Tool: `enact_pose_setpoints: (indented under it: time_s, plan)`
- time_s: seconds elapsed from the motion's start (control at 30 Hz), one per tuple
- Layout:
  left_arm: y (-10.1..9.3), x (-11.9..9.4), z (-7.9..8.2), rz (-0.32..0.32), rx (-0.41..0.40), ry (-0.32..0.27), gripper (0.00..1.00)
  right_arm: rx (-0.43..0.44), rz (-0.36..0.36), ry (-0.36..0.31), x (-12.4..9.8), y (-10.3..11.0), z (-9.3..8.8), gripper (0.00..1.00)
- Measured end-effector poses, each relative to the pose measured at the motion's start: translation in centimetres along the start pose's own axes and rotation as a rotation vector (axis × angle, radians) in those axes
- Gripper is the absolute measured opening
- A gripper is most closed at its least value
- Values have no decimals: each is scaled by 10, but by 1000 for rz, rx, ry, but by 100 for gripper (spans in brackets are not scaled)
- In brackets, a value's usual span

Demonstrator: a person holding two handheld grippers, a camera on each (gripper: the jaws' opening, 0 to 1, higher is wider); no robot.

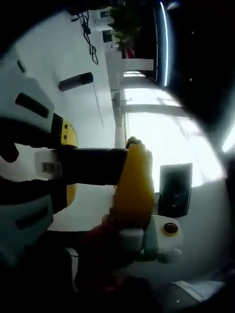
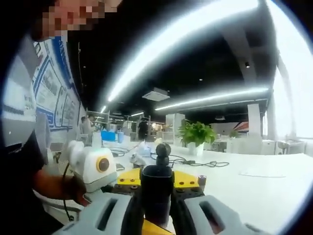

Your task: Pick up cosmetic bottle twist off cap place on table pick up cap screw tight cap place on table

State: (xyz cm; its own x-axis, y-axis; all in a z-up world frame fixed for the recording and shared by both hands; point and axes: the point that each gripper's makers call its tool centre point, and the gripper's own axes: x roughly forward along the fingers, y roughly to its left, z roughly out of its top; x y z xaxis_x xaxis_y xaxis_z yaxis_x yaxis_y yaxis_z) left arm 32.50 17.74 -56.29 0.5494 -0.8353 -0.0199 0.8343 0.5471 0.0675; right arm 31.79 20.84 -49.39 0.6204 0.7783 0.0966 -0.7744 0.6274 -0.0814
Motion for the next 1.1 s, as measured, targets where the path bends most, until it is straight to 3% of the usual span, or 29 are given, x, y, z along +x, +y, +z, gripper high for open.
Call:
enact_pose_setpoints:
  time_s: [0.1,0.13,0.3,0.43,0.6,0.8,0.93,1.1]
  plan:
    - [-3,-1,1,-26,14,6,13,-18,26,-7,-2,3,1,12]
    - [-9,-2,2,-63,-15,-1,13,-8,34,-11,-4,4,3,12]
    - [-11,-5,3,-85,4,-1,13,9,75,-16,-6,8,5,12]
    - [-4,-4,3,-36,46,13,13,62,33,-35,-5,1,4,15]
    - [-4,-4,-1,-38,32,29,13,53,0,-42,-4,1,0,15]
    - [1,-3,-4,5,87,57,13,31,-94,-45,-1,-5,-1,18]
    - [-2,-1,-3,-2,67,50,13,40,-121,-60,3,-7,5,18]
    - [-5,-4,0,-32,33,29,12,28,-100,-50,3,-2,8,17]
